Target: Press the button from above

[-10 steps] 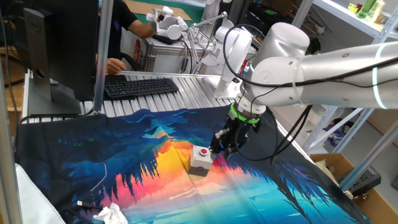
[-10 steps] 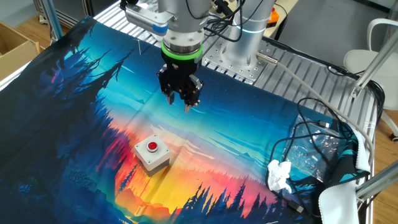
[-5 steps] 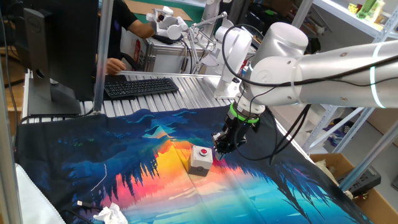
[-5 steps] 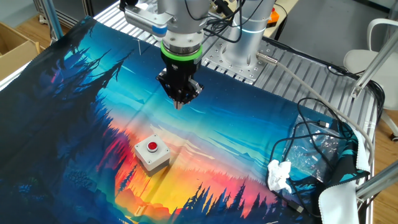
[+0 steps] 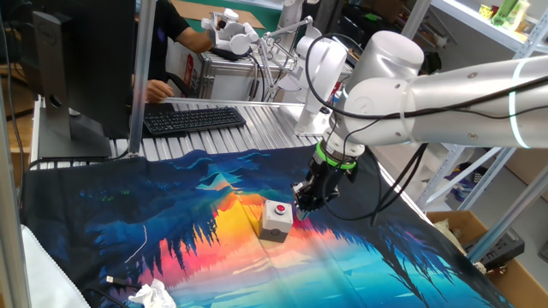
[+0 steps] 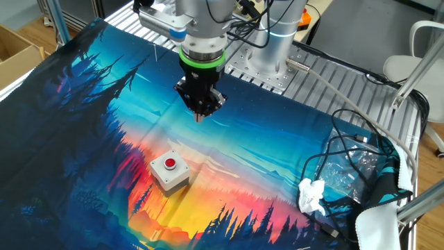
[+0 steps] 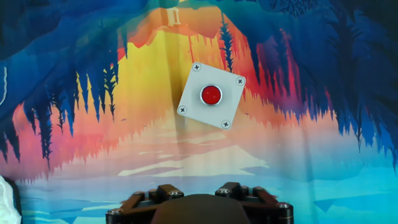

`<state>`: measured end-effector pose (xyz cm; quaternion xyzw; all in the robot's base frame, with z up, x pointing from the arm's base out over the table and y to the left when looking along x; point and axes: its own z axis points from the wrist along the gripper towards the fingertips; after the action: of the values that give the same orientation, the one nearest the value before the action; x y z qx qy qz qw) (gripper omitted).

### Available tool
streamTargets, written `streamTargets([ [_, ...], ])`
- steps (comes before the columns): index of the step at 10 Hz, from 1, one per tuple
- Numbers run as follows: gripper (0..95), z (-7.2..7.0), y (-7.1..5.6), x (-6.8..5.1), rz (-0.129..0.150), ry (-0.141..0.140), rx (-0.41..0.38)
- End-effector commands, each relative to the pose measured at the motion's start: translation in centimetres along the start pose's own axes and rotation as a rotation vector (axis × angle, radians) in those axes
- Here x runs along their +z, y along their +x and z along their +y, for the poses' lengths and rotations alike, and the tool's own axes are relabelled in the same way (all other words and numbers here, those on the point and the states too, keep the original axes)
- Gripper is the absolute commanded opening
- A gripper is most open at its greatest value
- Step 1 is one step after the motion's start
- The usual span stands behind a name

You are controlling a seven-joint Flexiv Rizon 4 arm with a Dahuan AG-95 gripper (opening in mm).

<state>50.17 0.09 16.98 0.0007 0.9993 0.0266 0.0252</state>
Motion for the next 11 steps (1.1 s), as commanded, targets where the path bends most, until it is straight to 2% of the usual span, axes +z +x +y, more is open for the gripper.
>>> streamTargets([
  [1,0.0,0.0,0.0,0.1,0.0,0.002,0.002],
  [3,0.0,0.0,-0.2,0.2,0.003,0.003,0.007],
  [7,0.0,-0.7,-2.3,0.1,0.025,0.004,0.006],
  [10,0.0,-0.7,-3.1,0.5,0.028,0.007,0.011],
  [11,0.0,-0.8,-3.9,0.7,0.033,0.009,0.01],
])
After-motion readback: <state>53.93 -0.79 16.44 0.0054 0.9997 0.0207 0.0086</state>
